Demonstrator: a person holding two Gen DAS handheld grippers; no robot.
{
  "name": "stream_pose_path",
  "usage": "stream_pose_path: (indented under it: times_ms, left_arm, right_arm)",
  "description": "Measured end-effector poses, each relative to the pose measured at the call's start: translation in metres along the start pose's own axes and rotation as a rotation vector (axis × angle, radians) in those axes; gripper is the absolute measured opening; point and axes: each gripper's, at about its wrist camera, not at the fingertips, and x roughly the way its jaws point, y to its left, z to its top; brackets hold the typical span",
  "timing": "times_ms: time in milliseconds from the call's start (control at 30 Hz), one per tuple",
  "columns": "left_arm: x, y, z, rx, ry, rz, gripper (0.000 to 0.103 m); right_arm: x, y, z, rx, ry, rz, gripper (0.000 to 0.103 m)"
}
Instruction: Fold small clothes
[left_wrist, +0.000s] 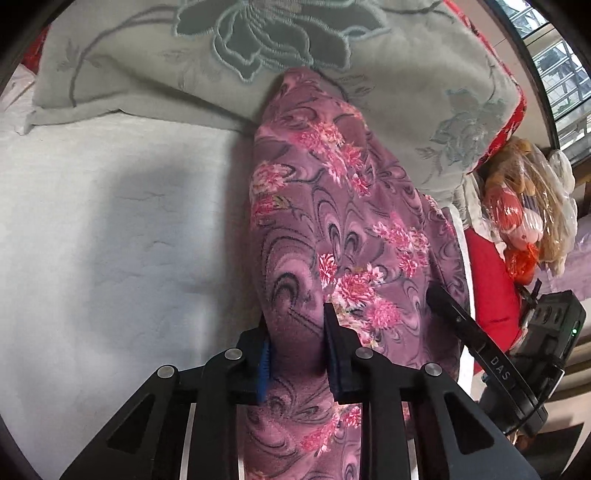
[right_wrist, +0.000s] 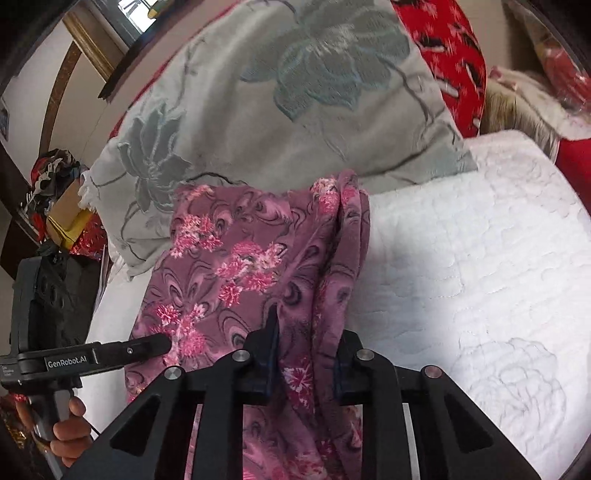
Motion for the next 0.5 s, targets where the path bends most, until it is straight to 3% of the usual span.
stream_pose_path:
  times_ms: [233,500]
  left_arm:
    - [-0.067,0.012,-0.031,0.013,-0.047,0.004,0.022]
    - [-0.153,0.055,-0.09,0.012,-0.09,0.05,0.022]
  right_arm:
    - [-0.032,0.04,-0.006,-0.01,-0.04,0.03,0.022]
    - [-0.047,0.095,-0.038,-0.048,-0.022,0.062,0.022]
